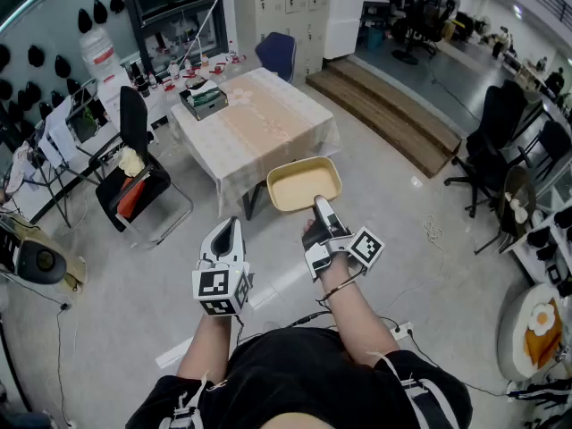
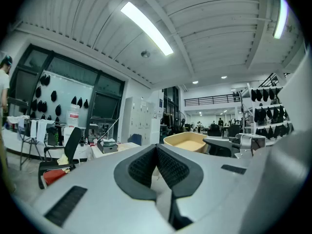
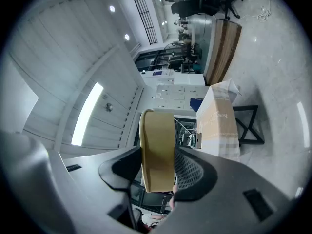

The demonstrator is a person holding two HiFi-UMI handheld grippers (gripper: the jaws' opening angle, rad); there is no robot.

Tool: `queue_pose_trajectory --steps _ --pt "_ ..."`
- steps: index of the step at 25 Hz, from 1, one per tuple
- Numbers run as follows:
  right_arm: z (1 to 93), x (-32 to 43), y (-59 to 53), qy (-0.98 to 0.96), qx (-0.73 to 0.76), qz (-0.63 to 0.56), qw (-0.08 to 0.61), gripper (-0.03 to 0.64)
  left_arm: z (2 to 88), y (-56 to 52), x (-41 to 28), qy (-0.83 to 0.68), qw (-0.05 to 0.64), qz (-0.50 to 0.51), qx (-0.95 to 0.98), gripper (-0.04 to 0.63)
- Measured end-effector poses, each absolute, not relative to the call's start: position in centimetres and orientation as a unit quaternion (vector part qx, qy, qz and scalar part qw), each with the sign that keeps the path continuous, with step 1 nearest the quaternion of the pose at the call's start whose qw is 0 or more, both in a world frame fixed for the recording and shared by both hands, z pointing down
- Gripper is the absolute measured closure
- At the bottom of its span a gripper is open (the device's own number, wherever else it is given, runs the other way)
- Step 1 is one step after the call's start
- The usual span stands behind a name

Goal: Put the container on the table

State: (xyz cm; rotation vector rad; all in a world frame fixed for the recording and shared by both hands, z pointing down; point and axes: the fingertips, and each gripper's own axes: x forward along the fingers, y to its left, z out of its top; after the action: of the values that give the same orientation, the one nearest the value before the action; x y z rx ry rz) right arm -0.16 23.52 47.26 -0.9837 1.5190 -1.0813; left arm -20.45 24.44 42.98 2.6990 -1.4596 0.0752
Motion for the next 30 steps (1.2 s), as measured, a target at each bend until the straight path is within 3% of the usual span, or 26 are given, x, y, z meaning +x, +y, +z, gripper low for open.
queue_pose_trajectory --steps 20,30 --pt "48.7 -2.1 20.2 0.627 -0.407 -0.444 0.494 0.391 43.0 20.8 -21.9 -0.465 0.029 0.011 0.885 0.584" --pt "49.2 -1.7 12.3 0.623 -0.41 -0.443 0.498 0.391 44.3 13.0 -22.7 -0.472 0.036 0.016 0.881 0.584"
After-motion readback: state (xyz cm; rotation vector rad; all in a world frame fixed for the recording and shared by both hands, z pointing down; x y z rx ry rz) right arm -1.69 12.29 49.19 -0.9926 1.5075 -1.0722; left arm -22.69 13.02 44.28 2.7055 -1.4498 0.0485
